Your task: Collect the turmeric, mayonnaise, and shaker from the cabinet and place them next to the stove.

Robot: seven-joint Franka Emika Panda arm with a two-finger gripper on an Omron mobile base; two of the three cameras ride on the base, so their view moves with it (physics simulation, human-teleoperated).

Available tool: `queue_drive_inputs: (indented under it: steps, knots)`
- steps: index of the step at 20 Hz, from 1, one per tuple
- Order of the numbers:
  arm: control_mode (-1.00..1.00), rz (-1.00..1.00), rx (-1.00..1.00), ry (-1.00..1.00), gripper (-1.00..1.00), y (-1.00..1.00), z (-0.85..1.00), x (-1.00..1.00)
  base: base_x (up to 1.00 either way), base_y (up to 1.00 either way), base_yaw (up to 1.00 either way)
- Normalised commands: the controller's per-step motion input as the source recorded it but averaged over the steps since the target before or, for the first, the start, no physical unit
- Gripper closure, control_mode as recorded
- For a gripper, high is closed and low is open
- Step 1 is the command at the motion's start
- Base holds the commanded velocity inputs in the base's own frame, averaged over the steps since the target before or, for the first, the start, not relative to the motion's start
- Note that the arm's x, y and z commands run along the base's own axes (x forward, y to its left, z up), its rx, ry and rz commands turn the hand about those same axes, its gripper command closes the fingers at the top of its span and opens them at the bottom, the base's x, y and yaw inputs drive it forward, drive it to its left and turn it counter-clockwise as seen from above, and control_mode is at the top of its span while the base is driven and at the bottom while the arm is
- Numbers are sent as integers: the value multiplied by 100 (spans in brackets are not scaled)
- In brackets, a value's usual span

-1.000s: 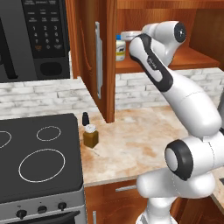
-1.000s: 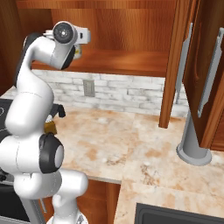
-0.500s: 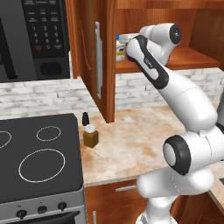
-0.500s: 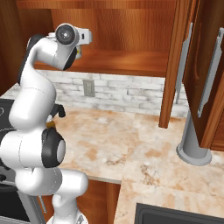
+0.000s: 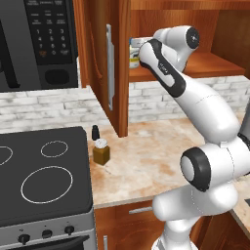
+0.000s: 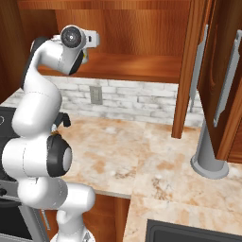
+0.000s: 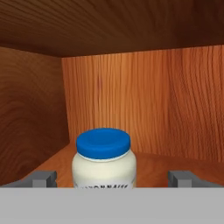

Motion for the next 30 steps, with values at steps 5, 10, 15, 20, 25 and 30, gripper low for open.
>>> queue_drive_inputs:
  steps: [5, 10, 15, 20, 25, 30]
  knots:
    - [-100, 0, 0, 0, -100, 10, 0, 20, 0, 0, 0]
    - [-100, 0, 0, 0, -100, 9, 0, 20, 0, 0, 0]
    - [-100, 0, 0, 0, -100, 9, -1, 19, 0, 0, 0]
    - [-100, 0, 0, 0, -100, 9, -4, 16, 0, 0, 0]
    - [-100, 0, -1, 0, -100, 11, -7, 14, 0, 0, 0]
    - [-100, 0, 0, 0, -100, 3, -5, 8, 0, 0, 0]
